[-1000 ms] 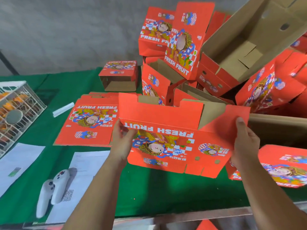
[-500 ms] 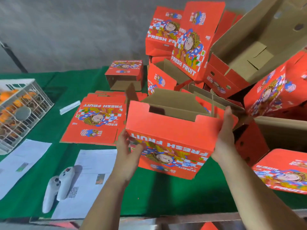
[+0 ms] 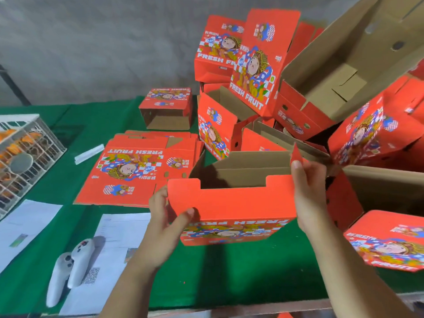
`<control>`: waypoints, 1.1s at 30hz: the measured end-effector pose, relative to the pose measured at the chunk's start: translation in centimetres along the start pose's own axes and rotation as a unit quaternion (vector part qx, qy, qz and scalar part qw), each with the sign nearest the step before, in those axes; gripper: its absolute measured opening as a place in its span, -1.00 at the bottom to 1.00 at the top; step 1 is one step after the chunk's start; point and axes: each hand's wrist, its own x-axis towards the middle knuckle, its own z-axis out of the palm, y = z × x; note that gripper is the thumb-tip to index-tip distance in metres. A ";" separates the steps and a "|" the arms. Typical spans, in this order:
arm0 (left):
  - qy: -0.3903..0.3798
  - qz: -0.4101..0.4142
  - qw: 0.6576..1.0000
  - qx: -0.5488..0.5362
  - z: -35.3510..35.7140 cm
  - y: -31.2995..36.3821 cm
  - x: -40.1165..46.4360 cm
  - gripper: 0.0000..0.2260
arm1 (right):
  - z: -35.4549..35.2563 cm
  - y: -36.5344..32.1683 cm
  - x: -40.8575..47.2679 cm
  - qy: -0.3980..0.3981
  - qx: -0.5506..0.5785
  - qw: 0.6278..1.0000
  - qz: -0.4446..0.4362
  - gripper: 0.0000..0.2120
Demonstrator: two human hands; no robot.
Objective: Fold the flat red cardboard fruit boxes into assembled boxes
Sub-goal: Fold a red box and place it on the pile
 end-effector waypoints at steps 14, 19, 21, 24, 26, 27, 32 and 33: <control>0.076 0.012 0.997 0.003 1.0 0.3 3.2 -0.71 | 0.1 -0.8 -0.1 -0.125 -0.159 0.979 -0.031 -0.69; 0.038 0.003 0.986 0.160 0.1 1.6 3.5 -0.90 | -0.9 -0.1 1.2 -0.195 -0.176 0.965 0.025 -0.38; 0.029 0.015 0.979 0.199 0.3 1.1 3.6 -0.96 | -1.3 0.2 0.8 -0.197 -0.203 0.959 0.032 -0.48; 0.016 0.017 0.979 0.203 1.4 0.1 3.5 -0.91 | -1.7 1.1 0.1 -0.162 -0.250 0.954 0.032 -0.61; 0.059 0.020 0.983 0.173 2.0 -0.2 3.4 -0.90 | -2.0 1.9 -0.1 -0.139 -0.249 0.959 0.002 -0.72; 0.090 0.019 0.981 0.172 2.1 -0.4 3.4 -0.84 | -2.1 2.2 -0.2 -0.133 -0.237 0.962 -0.009 -0.67; 0.173 0.041 0.968 0.178 2.6 0.4 4.1 -0.43 | -1.2 1.5 -1.3 -0.120 -0.230 0.966 -0.007 -0.20; 0.181 0.041 0.971 0.152 2.9 0.9 4.1 -0.32 | -1.0 1.3 -1.6 -0.106 -0.243 0.964 -0.034 -0.18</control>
